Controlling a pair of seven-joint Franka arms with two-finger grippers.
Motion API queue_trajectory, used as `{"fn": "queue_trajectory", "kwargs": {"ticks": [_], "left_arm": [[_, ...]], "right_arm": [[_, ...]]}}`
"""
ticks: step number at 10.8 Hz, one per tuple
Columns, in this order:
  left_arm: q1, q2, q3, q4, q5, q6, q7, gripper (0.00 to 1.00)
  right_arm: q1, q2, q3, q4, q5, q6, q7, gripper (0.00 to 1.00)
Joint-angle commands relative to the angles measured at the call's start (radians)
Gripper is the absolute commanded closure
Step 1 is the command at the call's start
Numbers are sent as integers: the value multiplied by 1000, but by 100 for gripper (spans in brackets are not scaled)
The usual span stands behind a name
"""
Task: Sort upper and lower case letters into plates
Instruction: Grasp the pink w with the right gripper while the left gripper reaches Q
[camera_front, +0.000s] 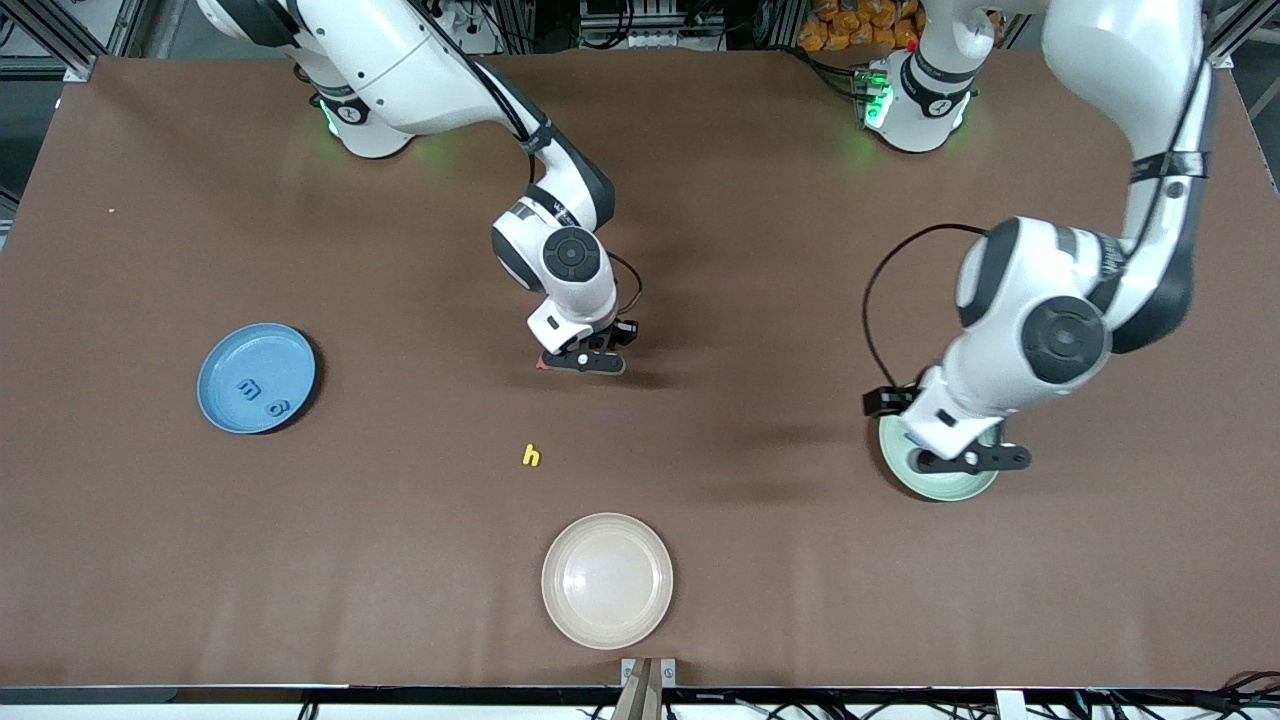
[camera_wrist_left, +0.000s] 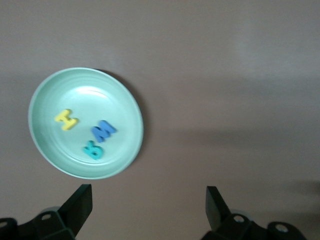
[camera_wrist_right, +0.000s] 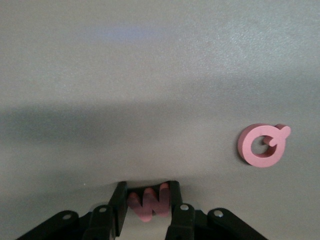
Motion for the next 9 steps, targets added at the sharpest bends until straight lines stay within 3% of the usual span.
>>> {"fn": "queue_trajectory", "kwargs": {"ticks": [1, 5, 9], "left_arm": [[-71, 10, 4, 38, -16, -4, -122, 0], [-203, 42, 4, 55, -15, 108, -344, 0], [-375, 163, 11, 75, -6, 325, -643, 0]], "right_arm": [[-27, -53, -3, -38, 4, -1, -1, 100], [-206, -148, 3, -12, 16, -112, -162, 100], [-407, -165, 0, 27, 19, -248, -259, 100]]}}
